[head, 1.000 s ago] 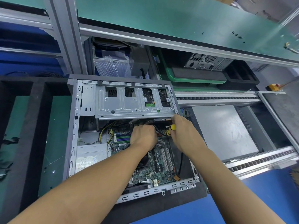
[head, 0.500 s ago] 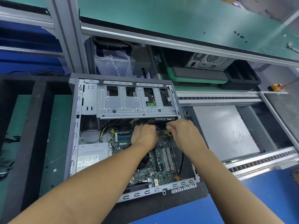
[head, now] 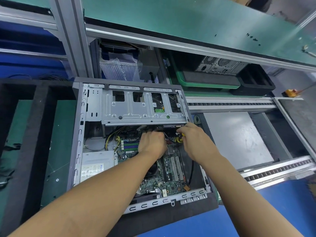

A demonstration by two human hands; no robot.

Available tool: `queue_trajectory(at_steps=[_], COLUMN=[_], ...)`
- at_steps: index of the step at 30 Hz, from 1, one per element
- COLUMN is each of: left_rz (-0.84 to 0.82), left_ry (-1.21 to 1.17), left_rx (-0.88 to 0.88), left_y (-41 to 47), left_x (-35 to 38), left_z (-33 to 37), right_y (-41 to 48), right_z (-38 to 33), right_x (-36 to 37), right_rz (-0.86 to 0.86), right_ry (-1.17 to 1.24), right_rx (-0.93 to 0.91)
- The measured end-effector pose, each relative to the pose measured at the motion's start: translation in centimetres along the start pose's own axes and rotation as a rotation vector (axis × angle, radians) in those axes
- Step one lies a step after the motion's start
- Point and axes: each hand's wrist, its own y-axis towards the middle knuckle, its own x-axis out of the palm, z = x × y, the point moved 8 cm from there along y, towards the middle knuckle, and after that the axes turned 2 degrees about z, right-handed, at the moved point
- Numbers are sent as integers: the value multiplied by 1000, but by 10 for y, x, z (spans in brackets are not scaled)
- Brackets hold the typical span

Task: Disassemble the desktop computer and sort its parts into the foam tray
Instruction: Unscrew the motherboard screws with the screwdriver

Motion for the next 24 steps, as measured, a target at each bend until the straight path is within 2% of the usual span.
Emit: queue_trajectory(at_steps=[3,11,17,21,24], left_rz=[-6,-31,-144,-259,-279], left_ry=[-3,-5,-33,-32,-40], left_rx=[-7,19,43,126,220], left_y=[0,-1,-1,-3,-7], left_x=[0,0,5,11,13], left_z=[0,0,1,6,12], right_y=[-1,-5,-7,-10,-13], right_z=[2,3,8,9,9], right_x=[0,0,-10,-22,-30], right_rz=[46,121,153,191,236], right_ry=[51,-2,18,75,113], right_rx=[1,8,6,25,27])
